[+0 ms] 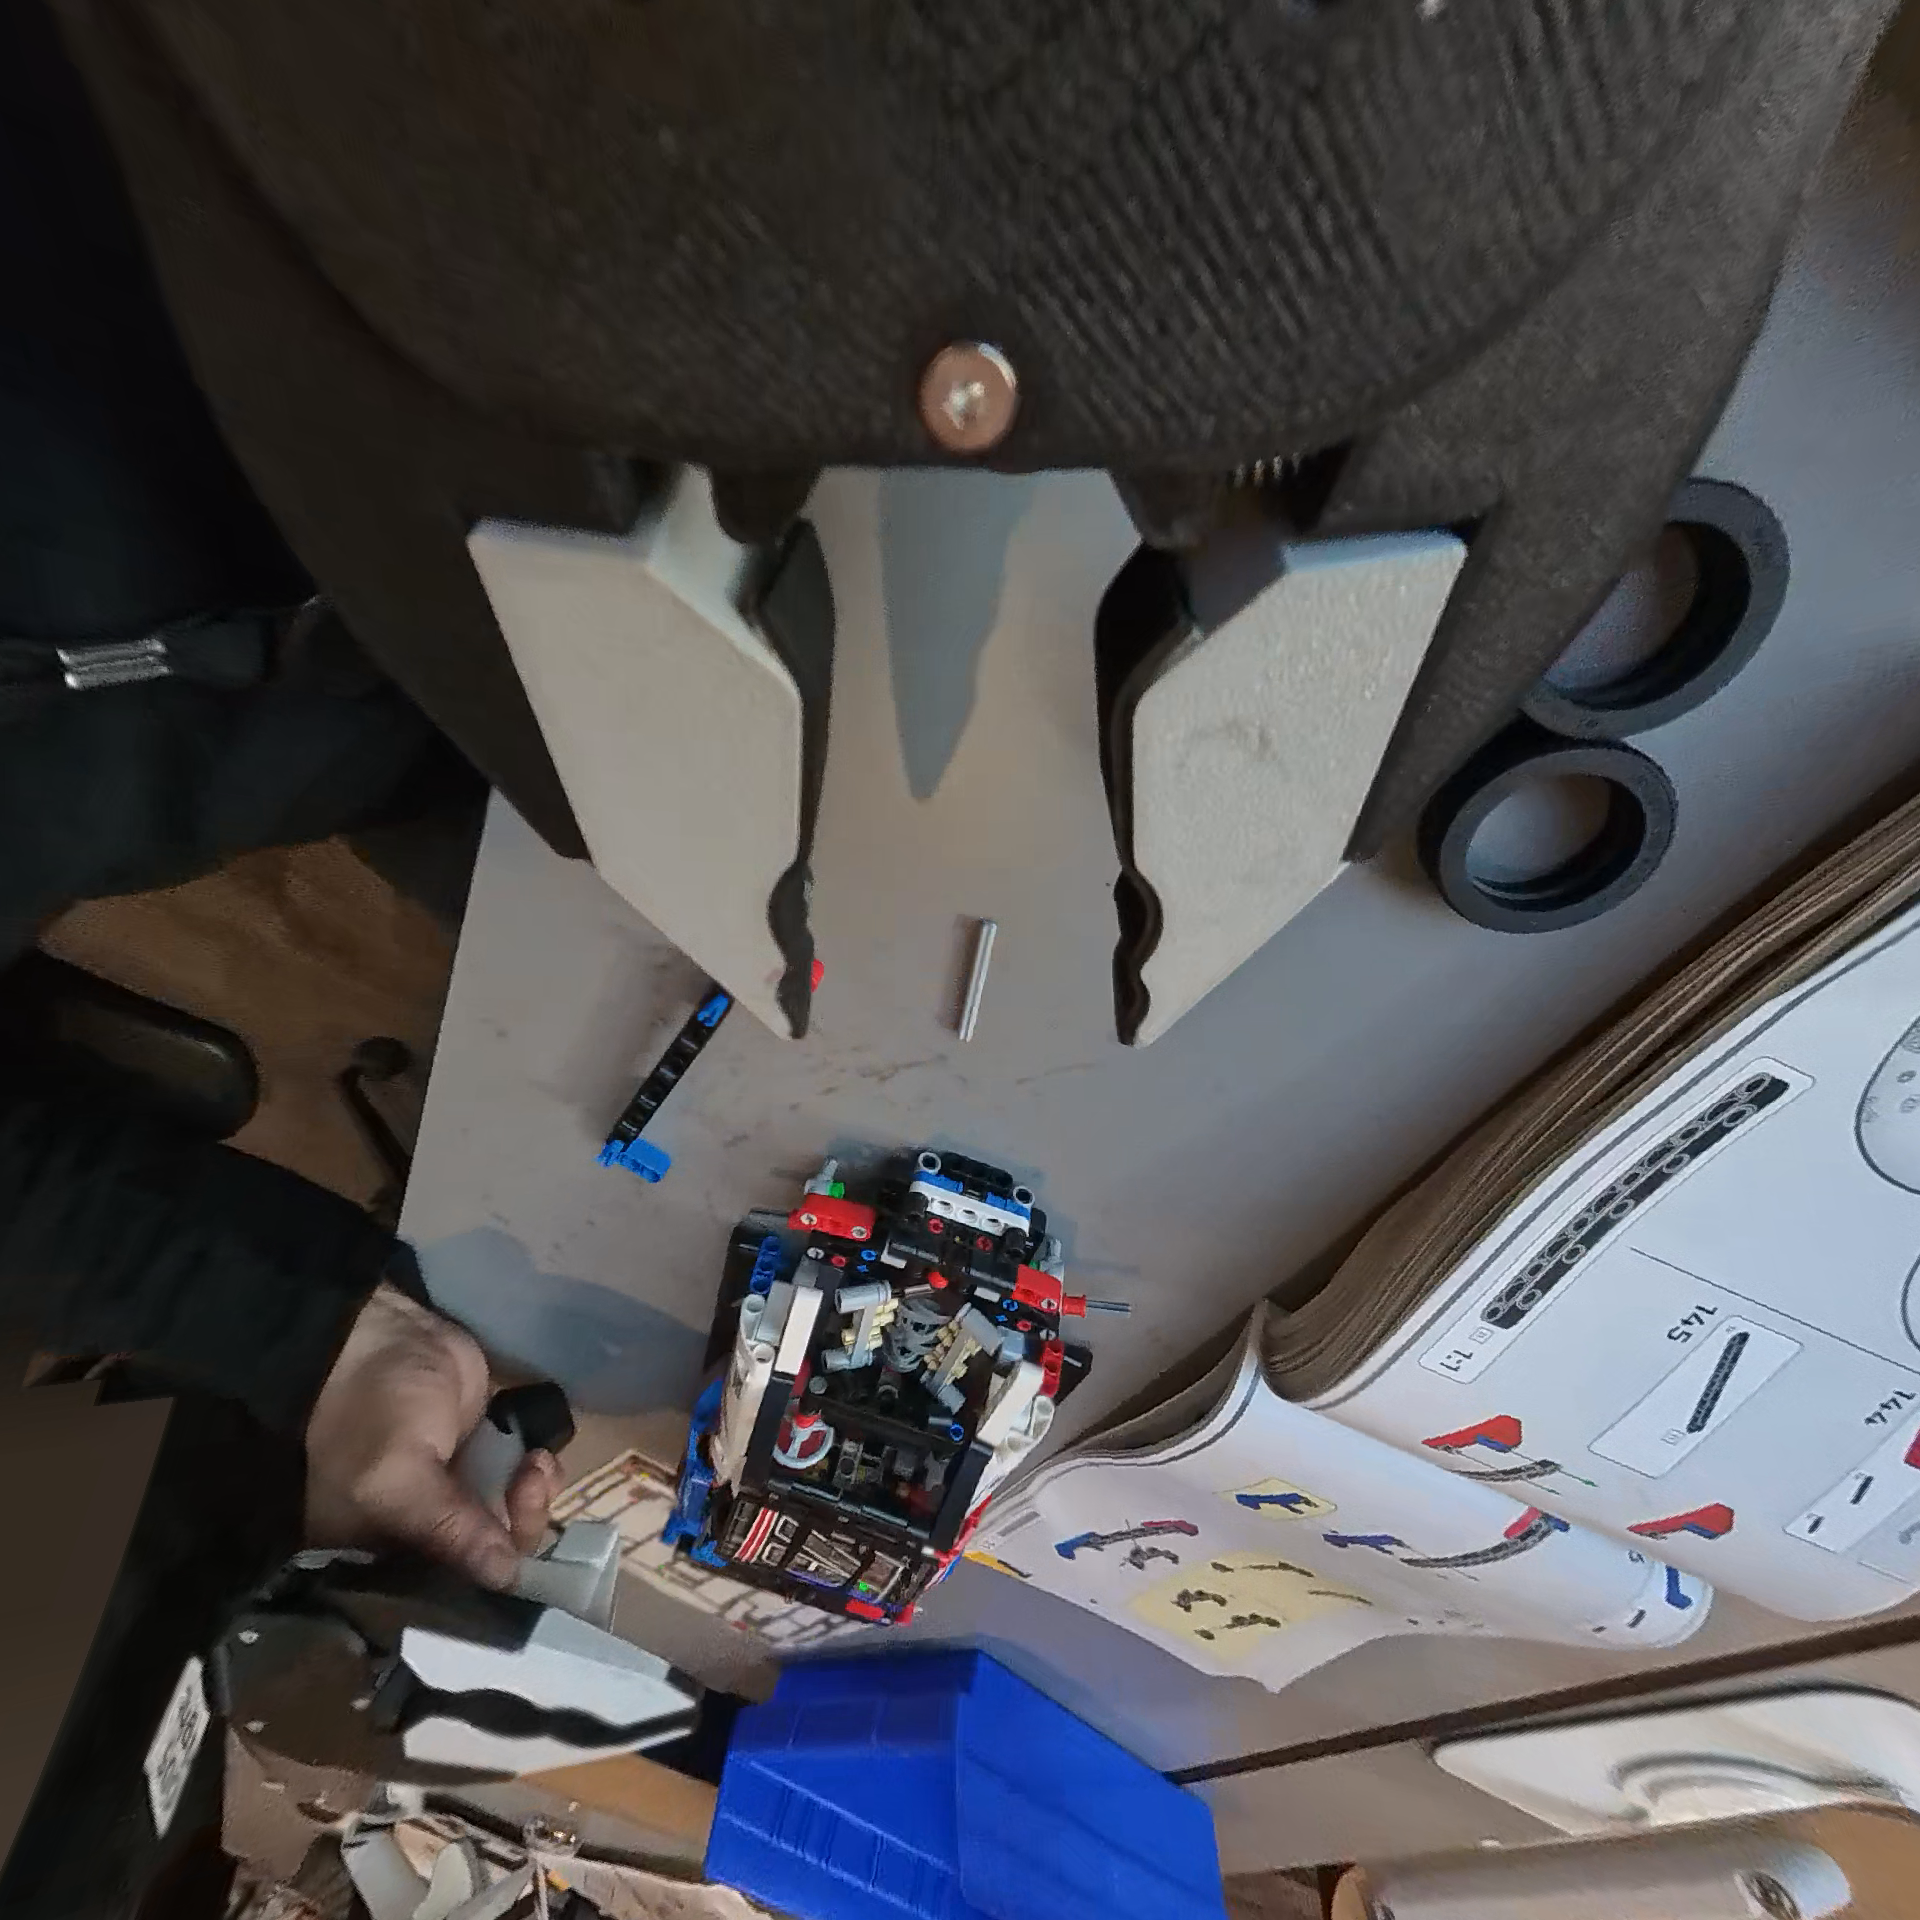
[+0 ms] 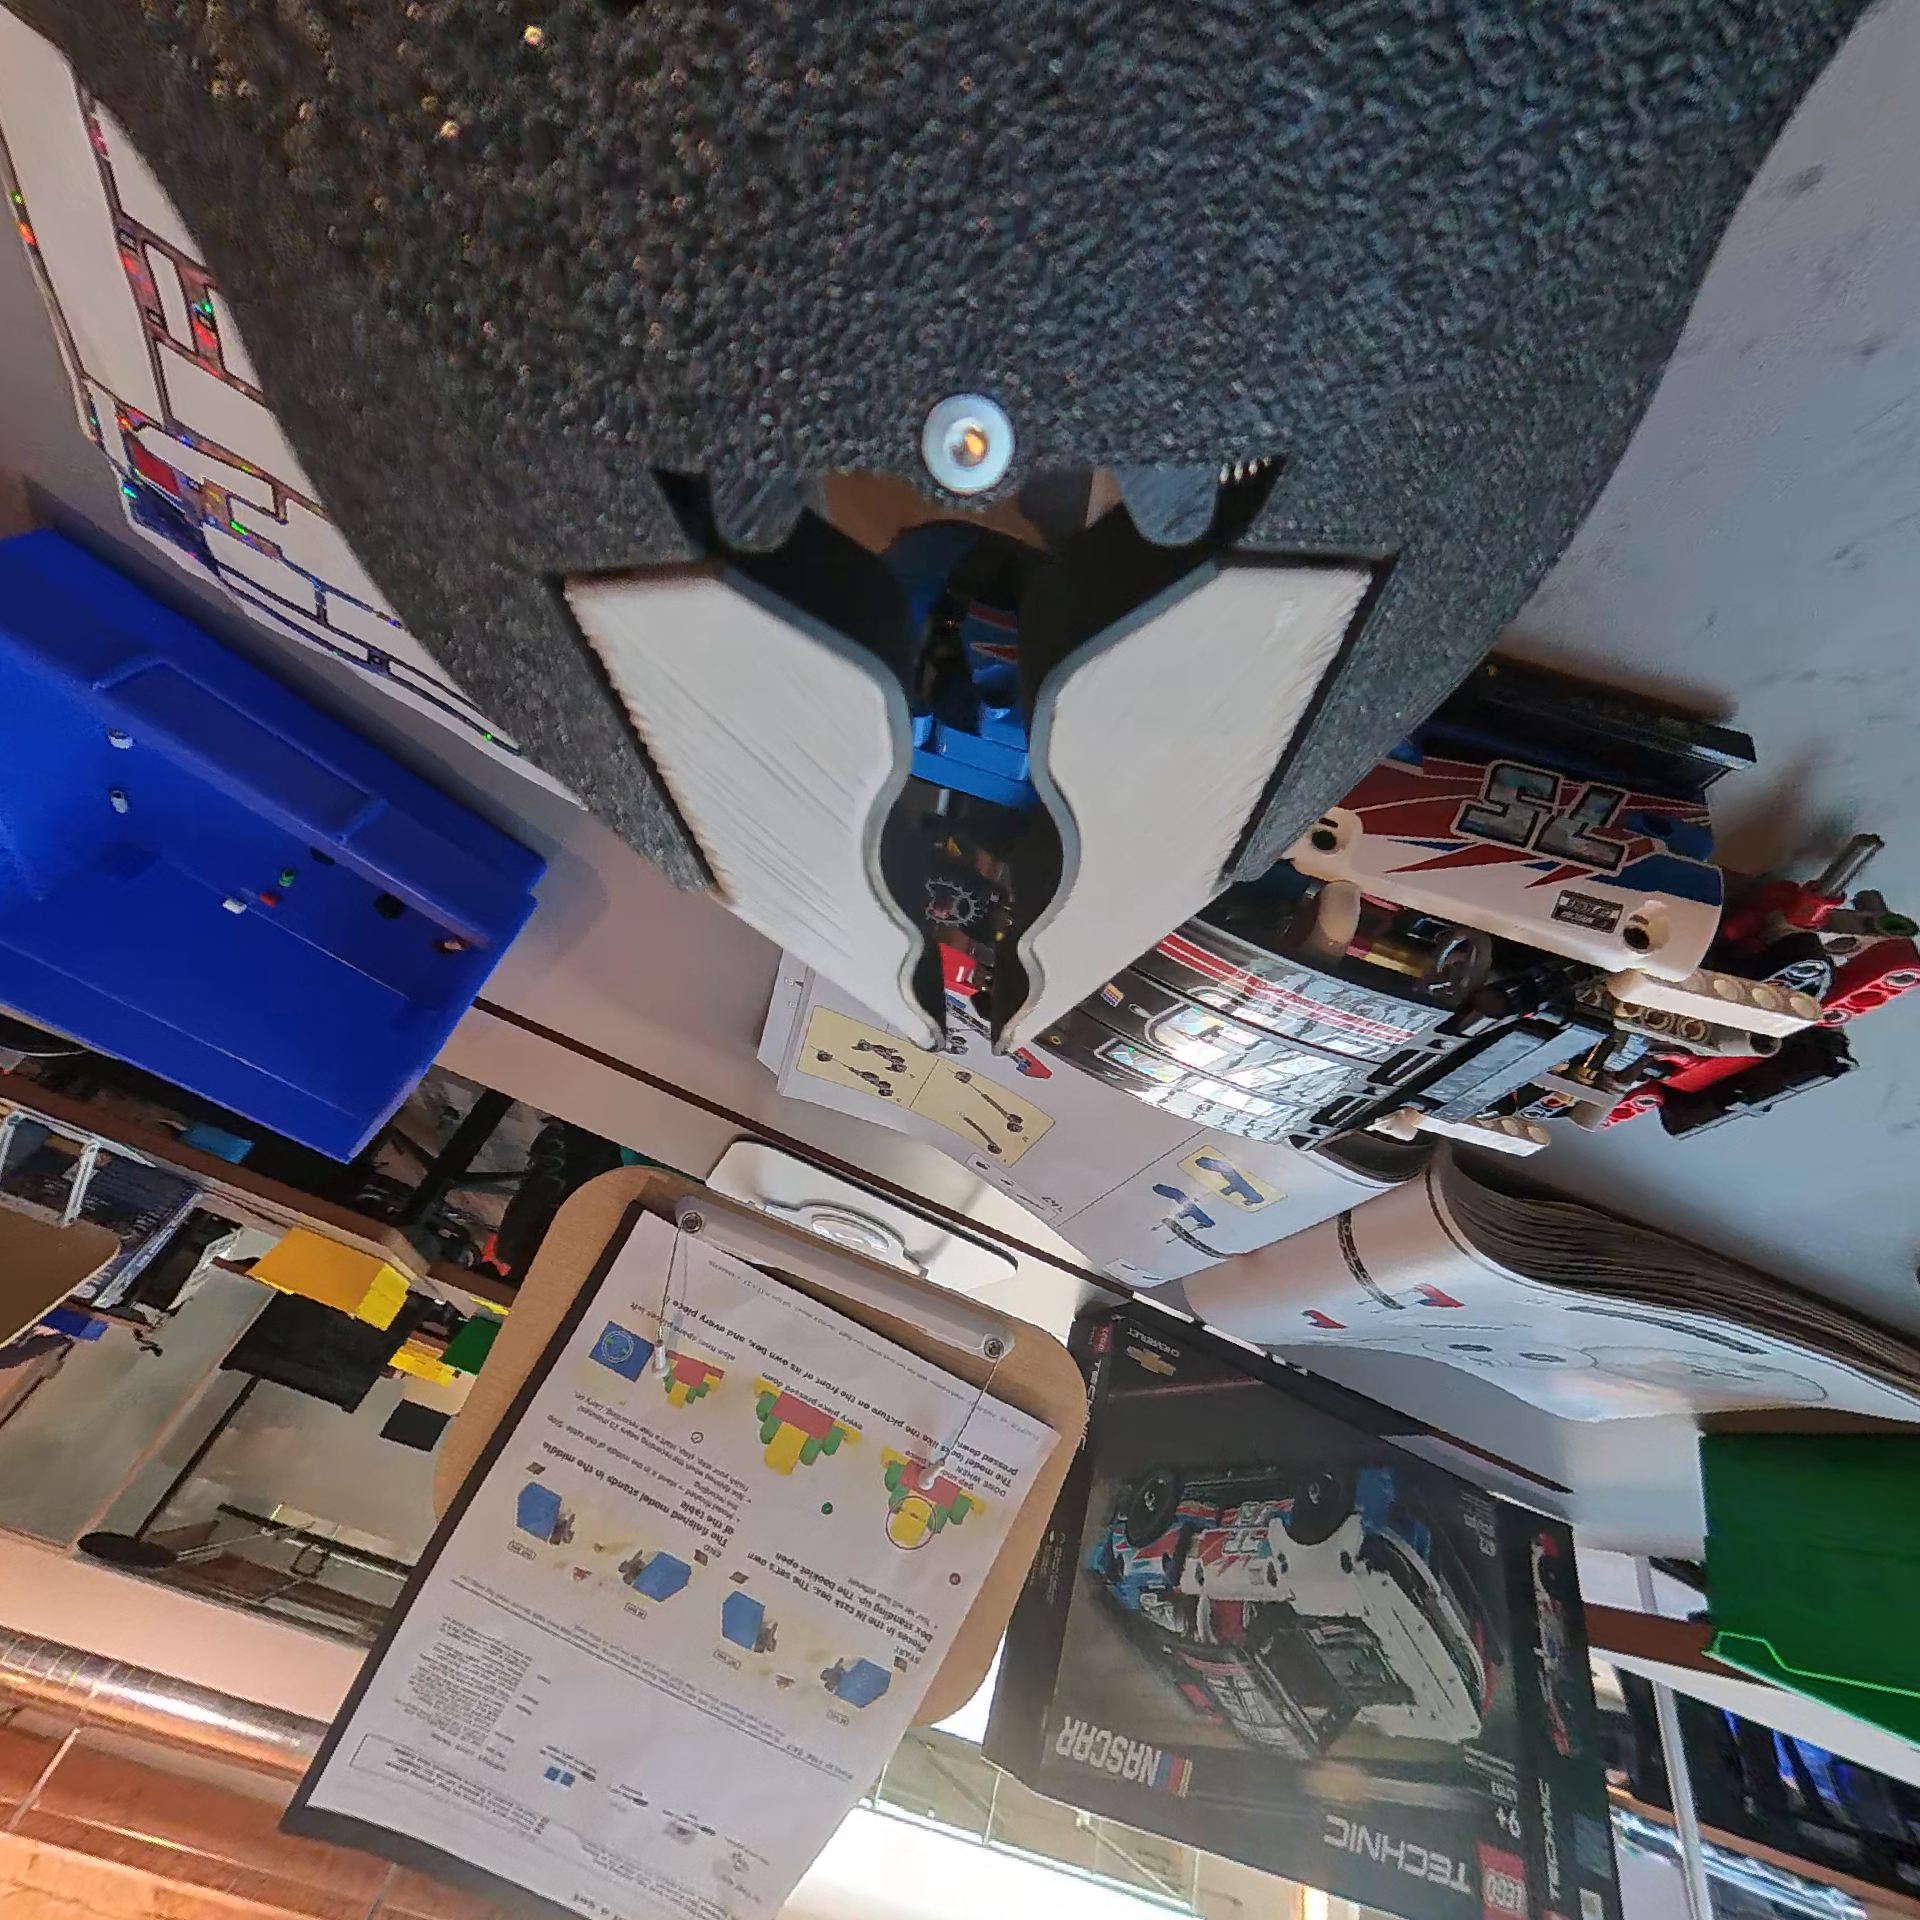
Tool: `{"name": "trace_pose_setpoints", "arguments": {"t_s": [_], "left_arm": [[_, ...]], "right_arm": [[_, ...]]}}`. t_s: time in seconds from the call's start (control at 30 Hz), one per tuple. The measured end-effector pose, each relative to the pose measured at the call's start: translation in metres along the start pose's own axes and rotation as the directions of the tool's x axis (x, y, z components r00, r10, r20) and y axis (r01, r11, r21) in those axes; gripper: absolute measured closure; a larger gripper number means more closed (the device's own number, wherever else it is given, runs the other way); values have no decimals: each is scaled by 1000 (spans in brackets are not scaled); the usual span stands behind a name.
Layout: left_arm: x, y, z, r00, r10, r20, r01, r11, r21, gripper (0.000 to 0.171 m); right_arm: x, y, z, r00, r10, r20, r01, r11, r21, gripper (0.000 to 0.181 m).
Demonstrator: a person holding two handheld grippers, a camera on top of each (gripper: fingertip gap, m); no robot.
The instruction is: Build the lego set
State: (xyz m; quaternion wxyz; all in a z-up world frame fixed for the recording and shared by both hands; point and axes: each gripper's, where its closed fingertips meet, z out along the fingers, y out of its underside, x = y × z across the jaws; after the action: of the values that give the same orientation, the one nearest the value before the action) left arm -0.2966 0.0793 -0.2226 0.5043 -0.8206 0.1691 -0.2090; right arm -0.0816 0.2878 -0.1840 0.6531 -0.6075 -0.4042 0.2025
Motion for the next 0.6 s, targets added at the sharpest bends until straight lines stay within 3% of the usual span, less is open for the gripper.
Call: {"name": "trace_pose_setpoints", "arguments": {"t_s": [0.13, 0.27, 0.6], "left_arm": [[-1, 13, 3, 998, 50, 38, -50, 999, -13, 115], [4, 3, -1, 993, 103, 50, -105, 993, 60, 119], [7, 4, 0, 992, 122, 26, -124, 991, 59, 119]], "right_arm": [[3, 1, 0, 1000, 8, -7, -8, 1000, -3, 173], [4, 3, 1, 1000, 5, -15, -6, 1000, -10, 173], [9, 5, 1, 999, 7, -38, -8, 1000, -21, 173]]}}
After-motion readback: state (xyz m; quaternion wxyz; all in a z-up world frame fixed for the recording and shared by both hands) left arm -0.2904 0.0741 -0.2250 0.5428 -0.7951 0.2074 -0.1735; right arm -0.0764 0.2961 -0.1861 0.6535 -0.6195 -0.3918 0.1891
